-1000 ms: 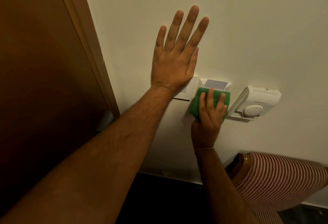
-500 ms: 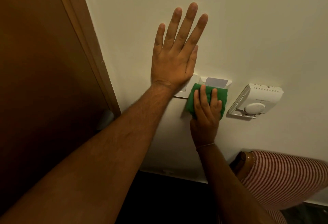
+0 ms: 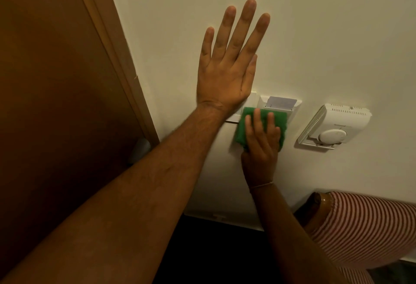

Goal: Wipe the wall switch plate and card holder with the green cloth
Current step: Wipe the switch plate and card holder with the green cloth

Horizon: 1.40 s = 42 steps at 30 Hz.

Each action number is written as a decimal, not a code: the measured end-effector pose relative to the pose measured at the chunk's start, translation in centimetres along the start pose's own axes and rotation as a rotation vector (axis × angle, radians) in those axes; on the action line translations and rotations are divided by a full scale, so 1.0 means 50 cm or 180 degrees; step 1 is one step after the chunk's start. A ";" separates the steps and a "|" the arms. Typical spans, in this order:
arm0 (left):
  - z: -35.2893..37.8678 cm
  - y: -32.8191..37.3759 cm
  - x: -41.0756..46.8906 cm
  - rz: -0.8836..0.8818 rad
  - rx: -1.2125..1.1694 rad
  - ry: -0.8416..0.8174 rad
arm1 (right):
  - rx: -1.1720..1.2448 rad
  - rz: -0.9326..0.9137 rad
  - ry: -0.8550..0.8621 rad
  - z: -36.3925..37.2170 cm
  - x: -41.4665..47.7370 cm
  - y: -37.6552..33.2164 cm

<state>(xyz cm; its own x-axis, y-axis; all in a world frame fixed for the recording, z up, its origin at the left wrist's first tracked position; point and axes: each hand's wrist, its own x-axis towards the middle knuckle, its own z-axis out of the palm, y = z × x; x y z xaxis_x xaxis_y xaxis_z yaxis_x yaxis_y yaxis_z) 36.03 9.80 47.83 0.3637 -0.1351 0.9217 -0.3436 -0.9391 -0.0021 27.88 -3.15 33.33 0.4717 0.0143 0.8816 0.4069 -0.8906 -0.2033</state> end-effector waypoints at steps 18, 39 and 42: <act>-0.004 -0.002 -0.003 -0.0087 0.0053 0.0109 | -0.0031 -0.0144 -0.0235 -0.027 -0.032 0.068; -0.009 0.007 0.003 -0.0139 0.0386 0.0134 | 0.0219 0.0186 -0.0253 -0.042 -0.062 0.109; -0.011 0.009 0.003 -0.0076 0.0396 0.0131 | 0.0298 0.0156 -0.0422 -0.055 -0.057 0.105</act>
<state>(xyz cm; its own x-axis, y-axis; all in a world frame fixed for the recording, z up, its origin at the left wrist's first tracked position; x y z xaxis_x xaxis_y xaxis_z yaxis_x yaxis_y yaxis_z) 35.46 9.54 48.18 0.3337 -0.1015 0.9372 -0.2244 -0.9742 -0.0256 26.53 -9.12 30.90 0.5893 0.0373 0.8070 0.4490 -0.8455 -0.2888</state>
